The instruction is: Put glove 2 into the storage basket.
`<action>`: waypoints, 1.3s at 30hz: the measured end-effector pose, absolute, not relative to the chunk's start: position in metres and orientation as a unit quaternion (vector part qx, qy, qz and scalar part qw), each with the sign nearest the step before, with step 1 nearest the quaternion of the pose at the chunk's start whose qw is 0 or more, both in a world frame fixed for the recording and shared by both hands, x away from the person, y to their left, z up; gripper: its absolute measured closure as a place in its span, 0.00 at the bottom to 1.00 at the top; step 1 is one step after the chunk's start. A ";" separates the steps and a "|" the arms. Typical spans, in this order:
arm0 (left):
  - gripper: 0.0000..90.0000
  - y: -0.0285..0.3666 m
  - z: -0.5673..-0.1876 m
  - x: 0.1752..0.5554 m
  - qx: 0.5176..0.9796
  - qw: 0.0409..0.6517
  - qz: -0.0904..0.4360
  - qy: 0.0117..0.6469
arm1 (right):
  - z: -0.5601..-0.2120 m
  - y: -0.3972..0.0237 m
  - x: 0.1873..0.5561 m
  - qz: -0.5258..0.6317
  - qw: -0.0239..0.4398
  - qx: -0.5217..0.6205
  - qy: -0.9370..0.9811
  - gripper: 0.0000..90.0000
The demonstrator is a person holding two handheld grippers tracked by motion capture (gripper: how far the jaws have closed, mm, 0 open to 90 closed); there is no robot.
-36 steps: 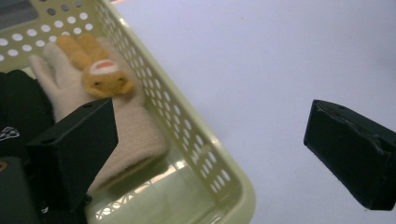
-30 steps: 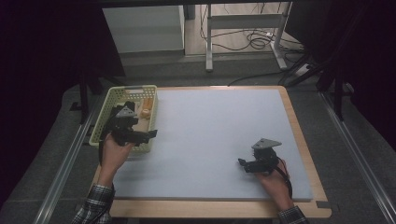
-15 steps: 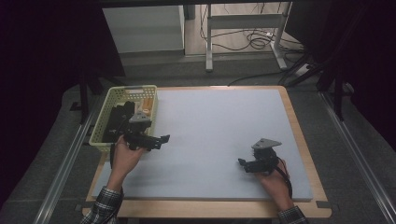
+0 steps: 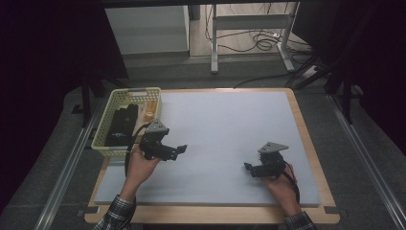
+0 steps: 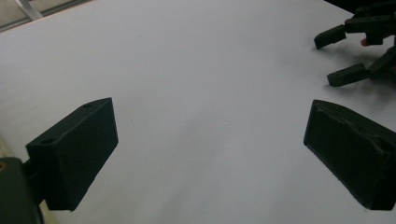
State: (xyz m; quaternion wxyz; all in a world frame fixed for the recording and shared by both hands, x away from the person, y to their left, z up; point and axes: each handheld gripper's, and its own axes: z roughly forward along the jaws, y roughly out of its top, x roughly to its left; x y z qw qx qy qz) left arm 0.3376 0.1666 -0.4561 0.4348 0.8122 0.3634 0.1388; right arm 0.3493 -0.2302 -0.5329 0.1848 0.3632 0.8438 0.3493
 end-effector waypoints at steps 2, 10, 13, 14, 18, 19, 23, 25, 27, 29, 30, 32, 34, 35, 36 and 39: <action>0.04 0.163 -0.458 0.335 0.814 0.436 0.138 0.359 | -0.533 -0.230 0.349 0.350 0.185 0.364 0.843 0.18; 0.04 0.151 -0.478 0.325 0.822 0.435 0.129 0.345 | -0.533 -0.230 0.349 0.349 0.185 0.363 0.844 0.18; 0.04 0.148 -0.485 0.322 0.824 0.435 0.122 0.341 | -0.533 -0.230 0.349 0.349 0.185 0.363 0.844 0.18; 0.04 0.147 -0.488 0.321 0.825 0.435 0.120 0.341 | -0.533 -0.230 0.349 0.349 0.185 0.363 0.844 0.18; 0.03 0.145 -0.496 0.317 0.830 0.430 0.116 0.337 | -0.533 -0.230 0.349 0.349 0.185 0.363 0.844 0.18; 0.03 0.144 -0.498 0.317 0.831 0.428 0.114 0.336 | -0.533 -0.230 0.349 0.349 0.185 0.363 0.844 0.18; 0.01 0.143 -0.507 0.314 0.835 0.420 0.111 0.336 | -0.533 -0.230 0.349 0.349 0.185 0.363 0.844 0.18; 0.00 0.143 -0.511 0.313 0.838 0.415 0.110 0.336 | -0.533 -0.230 0.349 0.349 0.186 0.363 0.844 0.18; 0.00 0.143 -0.516 0.312 0.841 0.409 0.110 0.337 | -0.533 -0.230 0.349 0.349 0.186 0.363 0.844 0.18; 0.00 0.144 -0.521 0.311 0.843 0.405 0.110 0.338 | -0.533 -0.230 0.349 0.349 0.186 0.363 0.844 0.18; 0.00 0.144 -0.523 0.311 0.843 0.403 0.109 0.339 | -0.533 -0.230 0.349 0.349 0.186 0.363 0.844 0.18; 0.00 0.144 -0.528 0.310 0.846 0.396 0.109 0.340 | -0.533 -0.230 0.349 0.349 0.186 0.363 0.844 0.18; 0.00 0.144 -0.532 0.309 0.851 0.385 0.113 0.339 | -0.533 -0.230 0.349 0.349 0.186 0.363 0.844 0.18; 0.00 0.144 -0.534 0.309 0.852 0.381 0.115 0.339 | -0.533 -0.230 0.349 0.349 0.186 0.363 0.844 0.18; 0.00 0.144 -0.536 0.308 0.854 0.379 0.115 0.338 | -0.533 -0.230 0.349 0.349 0.186 0.363 0.844 0.18; 0.00 0.144 -0.540 0.306 0.856 0.377 0.111 0.337 | -0.533 -0.230 0.349 0.349 0.186 0.363 0.844 0.18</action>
